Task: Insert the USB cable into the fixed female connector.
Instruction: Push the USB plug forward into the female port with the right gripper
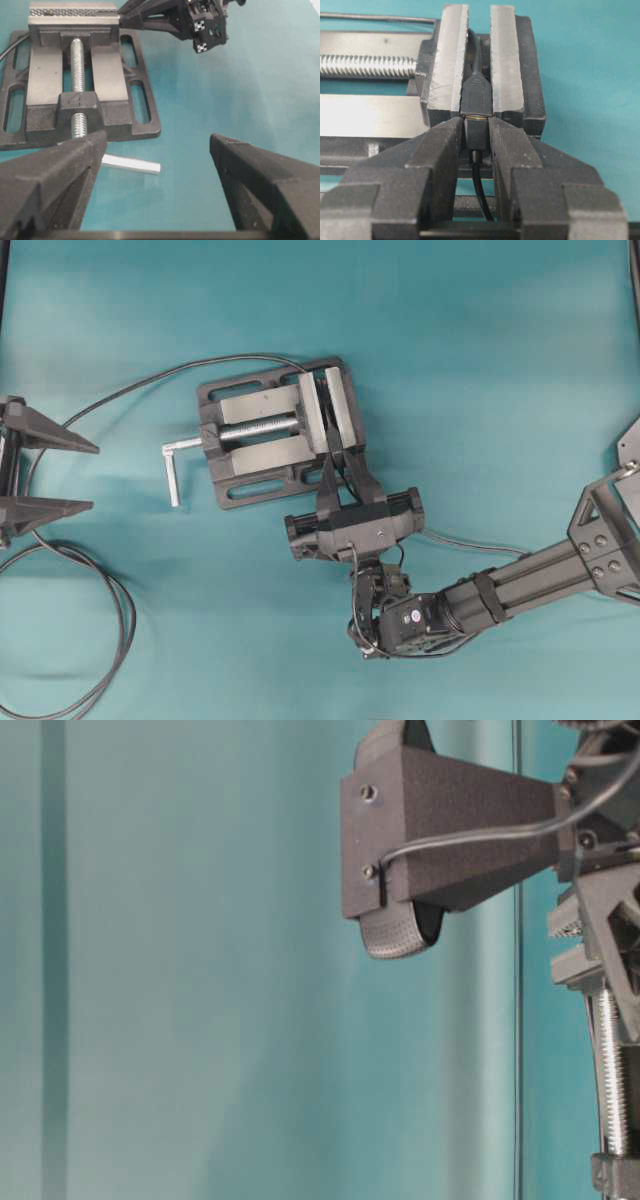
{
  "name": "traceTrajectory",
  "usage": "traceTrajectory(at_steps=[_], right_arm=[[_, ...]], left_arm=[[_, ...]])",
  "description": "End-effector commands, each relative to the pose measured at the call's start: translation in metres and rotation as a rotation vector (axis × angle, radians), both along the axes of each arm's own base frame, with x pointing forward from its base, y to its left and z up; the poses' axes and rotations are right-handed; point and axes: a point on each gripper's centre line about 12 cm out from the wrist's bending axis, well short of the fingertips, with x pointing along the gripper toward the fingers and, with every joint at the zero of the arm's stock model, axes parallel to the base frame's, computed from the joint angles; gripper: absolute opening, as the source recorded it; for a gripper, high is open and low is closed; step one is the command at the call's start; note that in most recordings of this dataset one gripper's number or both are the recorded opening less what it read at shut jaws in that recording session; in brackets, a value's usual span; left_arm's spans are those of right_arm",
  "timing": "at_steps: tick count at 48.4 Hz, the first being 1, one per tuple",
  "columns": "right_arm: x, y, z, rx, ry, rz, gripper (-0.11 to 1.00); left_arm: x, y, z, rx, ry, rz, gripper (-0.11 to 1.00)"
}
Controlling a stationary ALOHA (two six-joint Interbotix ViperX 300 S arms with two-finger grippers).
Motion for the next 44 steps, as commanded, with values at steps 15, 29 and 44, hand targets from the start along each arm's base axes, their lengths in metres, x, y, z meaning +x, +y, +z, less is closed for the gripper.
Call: traceTrajectory(at_steps=[15,29,44], right_arm=[[0.009,-0.054,0.008,0.008,-0.029,-0.098,0.22],[0.011,-0.053,0.008,0.077,-0.053,-0.072,0.22],[0.003,-0.055,0.018,0.069,-0.071,-0.086,0.22]], left_arm=[[0.002,0.0,0.004,0.016,-0.008,-0.003,1.0],[0.002,0.0,0.004,0.017,-0.009,-0.003,1.0],[0.002,0.0,0.003,0.015,-0.005,-0.001,1.0]])
